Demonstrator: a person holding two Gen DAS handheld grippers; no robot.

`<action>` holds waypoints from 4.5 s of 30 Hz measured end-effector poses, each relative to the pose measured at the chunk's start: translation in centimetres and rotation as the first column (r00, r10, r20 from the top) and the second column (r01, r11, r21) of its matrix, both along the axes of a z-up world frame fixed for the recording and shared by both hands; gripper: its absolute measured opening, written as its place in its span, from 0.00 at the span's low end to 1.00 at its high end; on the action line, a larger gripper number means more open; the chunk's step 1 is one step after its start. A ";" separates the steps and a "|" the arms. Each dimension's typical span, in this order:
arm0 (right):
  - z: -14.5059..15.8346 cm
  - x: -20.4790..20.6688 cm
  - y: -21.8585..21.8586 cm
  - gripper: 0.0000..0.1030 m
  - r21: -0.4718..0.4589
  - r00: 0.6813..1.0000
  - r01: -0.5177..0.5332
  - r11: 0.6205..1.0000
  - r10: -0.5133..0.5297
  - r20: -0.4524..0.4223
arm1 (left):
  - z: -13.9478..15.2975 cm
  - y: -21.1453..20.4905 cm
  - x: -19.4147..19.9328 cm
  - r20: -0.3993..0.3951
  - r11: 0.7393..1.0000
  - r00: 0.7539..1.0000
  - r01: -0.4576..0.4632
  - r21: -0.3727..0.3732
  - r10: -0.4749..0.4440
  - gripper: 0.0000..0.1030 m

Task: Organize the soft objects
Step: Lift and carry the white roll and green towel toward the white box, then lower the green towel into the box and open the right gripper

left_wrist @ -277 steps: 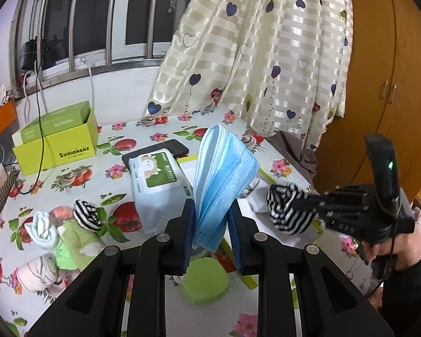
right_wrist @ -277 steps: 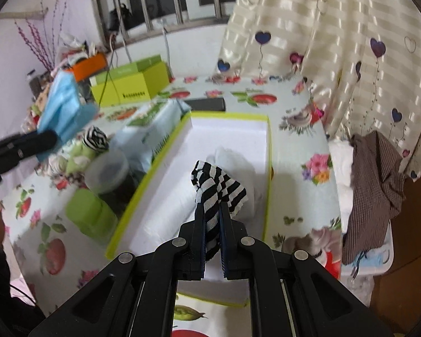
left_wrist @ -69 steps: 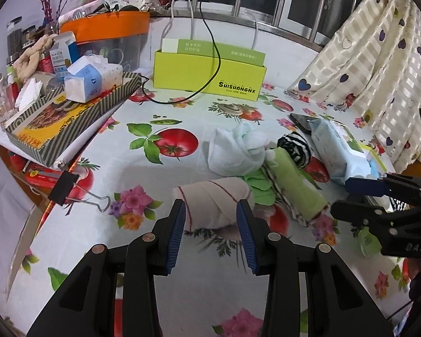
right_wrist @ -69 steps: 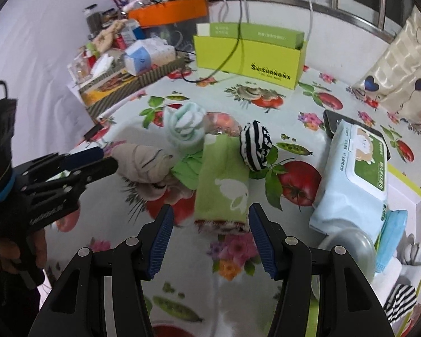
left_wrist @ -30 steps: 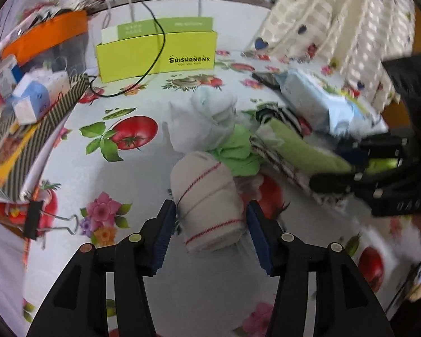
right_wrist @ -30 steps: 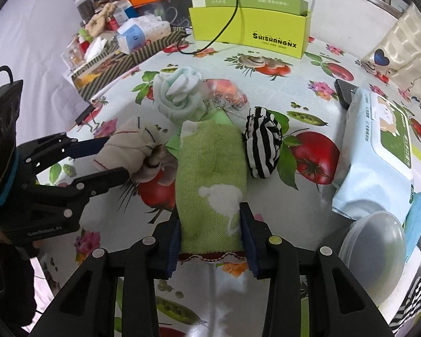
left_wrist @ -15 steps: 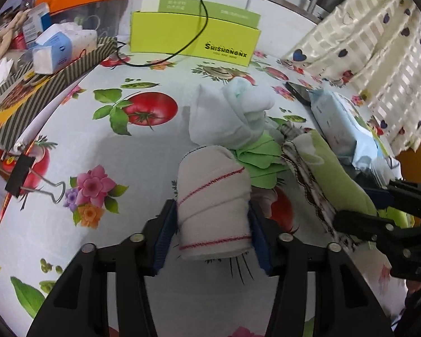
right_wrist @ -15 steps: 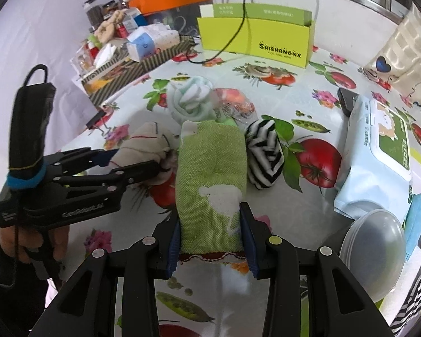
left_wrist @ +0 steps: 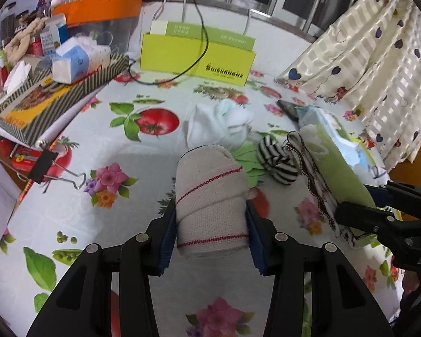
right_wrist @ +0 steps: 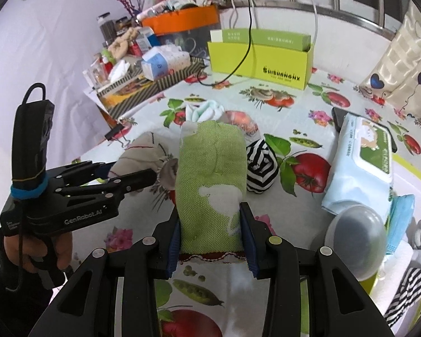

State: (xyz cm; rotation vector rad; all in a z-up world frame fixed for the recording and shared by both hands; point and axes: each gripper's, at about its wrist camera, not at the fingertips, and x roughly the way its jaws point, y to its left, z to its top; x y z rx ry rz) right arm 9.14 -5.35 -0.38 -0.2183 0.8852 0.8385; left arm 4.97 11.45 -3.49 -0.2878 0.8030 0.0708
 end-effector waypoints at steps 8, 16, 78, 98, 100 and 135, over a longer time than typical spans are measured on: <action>1.9 -1.1 -1.8 0.36 0.040 0.999 0.013 0.999 -0.015 0.049 | 2.8 -2.4 -0.7 0.054 0.999 0.998 0.040 0.028 -0.041 0.45; 3.0 -1.6 -4.1 0.36 0.067 0.996 0.034 0.997 -0.039 0.081 | 4.5 -4.6 -1.0 0.086 0.996 0.993 0.072 0.046 -0.076 0.45; 5.1 0.7 -16.5 0.36 0.168 0.961 0.223 0.960 -0.245 0.130 | 8.8 -15.5 2.5 0.152 0.965 0.956 0.239 0.103 -0.253 0.45; 3.4 5.7 -23.9 0.36 0.142 0.902 0.404 0.904 -0.420 0.102 | 8.8 -19.4 5.0 0.150 0.944 0.933 0.316 0.099 -0.328 0.45; 3.0 6.6 -24.6 0.36 0.136 0.894 0.424 0.896 -0.437 0.095 | 8.8 -19.6 5.2 0.150 0.942 0.931 0.321 0.099 -0.333 0.45; -1.9 17.0 -24.6 0.36 0.005 0.873 0.486 0.874 -0.486 0.036 | 8.0 -21.4 7.2 0.123 0.929 0.922 0.357 0.102 -0.368 0.45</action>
